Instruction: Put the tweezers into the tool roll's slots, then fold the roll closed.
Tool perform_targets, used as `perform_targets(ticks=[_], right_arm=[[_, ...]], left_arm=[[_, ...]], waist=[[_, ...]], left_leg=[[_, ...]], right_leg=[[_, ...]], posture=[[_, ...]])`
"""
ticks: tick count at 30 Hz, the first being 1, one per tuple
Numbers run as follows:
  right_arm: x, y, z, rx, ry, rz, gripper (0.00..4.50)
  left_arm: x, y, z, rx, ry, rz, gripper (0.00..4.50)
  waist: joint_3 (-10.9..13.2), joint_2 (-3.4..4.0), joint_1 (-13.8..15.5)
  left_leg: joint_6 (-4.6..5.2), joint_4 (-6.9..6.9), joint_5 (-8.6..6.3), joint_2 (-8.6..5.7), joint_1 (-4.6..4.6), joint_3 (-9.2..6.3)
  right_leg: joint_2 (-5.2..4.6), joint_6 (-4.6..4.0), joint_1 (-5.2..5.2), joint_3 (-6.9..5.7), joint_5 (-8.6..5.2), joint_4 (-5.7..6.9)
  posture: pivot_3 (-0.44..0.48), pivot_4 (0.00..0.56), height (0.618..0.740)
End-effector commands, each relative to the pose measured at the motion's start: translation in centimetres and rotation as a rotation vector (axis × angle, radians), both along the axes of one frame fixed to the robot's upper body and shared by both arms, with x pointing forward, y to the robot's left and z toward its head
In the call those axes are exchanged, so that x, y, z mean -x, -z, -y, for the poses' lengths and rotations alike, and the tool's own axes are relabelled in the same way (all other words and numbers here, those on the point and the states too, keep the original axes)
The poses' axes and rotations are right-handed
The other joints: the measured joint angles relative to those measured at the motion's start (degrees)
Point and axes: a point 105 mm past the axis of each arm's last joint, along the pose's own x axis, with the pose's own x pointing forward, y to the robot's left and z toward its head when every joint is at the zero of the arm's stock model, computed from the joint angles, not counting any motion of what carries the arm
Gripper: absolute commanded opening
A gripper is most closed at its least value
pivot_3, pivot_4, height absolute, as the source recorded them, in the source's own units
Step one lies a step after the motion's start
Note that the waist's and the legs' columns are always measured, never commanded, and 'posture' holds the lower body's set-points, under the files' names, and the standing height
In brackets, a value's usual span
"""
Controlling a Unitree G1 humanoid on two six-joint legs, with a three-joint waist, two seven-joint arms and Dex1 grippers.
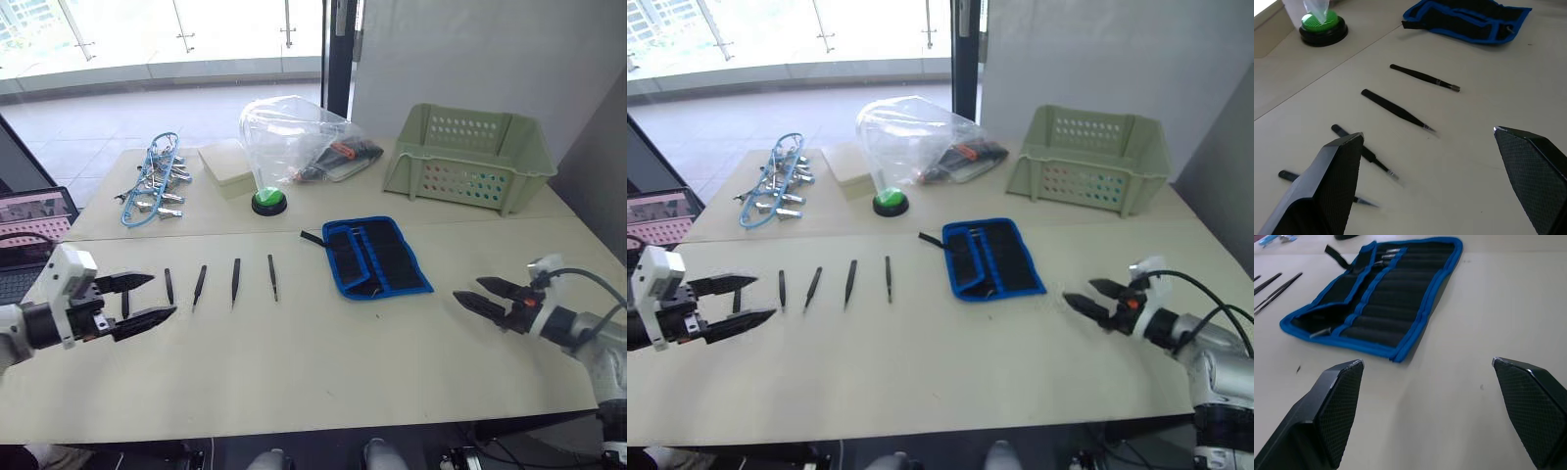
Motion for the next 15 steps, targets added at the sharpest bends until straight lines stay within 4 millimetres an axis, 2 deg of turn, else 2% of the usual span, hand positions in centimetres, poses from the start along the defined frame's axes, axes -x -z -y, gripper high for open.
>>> perform_targets(ticks=[1,4,8,11,15], right_arm=[[-1.2,-2.5,-2.9,0.009,0.092,0.052,4.46],[-1.6,-2.9,-5.1,-0.119,0.055,-0.045,4.46],[-2.1,-4.1,-7.3,-0.157,0.018,-0.007,4.46],[-2.3,-3.6,-11.3,-0.166,-0.053,-0.003,4.46],[-3.0,-2.3,-13.1,-0.213,-0.030,-0.055,4.46]], left_arm=[[0.2,-0.9,4.7,-0.007,0.165,0.022,4.50],[-0.2,-1.2,6.7,0.005,0.211,0.041,4.50],[-0.2,-1.1,8.1,-0.002,0.248,0.049,4.50],[-0.2,-0.8,8.5,-0.005,0.256,0.047,4.50],[-0.1,-0.5,8.7,-0.008,0.258,0.050,4.50]], waist=[[0.0,0.00,0.0],[0.0,0.00,0.1],[0.0,0.00,0.5],[0.0,-0.02,0.3],[0.0,-0.02,0.1]], left_leg=[[-0.01,0.00,0.01,0.00,0.00,0.00],[-0.05,0.00,0.03,-0.02,-0.01,0.01],[-0.04,0.00,0.03,-0.02,-0.02,0.01],[-0.04,0.01,0.03,-0.02,-0.03,0.04],[-0.08,0.01,0.05,0.01,-0.03,0.03]], right_leg=[[0.00,0.00,0.00,0.01,0.00,0.01],[0.00,-0.01,0.01,0.03,0.06,-0.01],[0.03,-0.02,0.00,0.03,0.06,-0.05],[0.12,-0.02,-0.04,0.08,0.06,-0.08],[0.25,-0.09,-0.09,0.10,0.10,-0.06]], posture=[[0.000,0.150,0.740],[0.000,0.150,0.740],[0.000,0.150,0.740],[0.000,0.150,0.740],[0.000,0.150,0.740]])
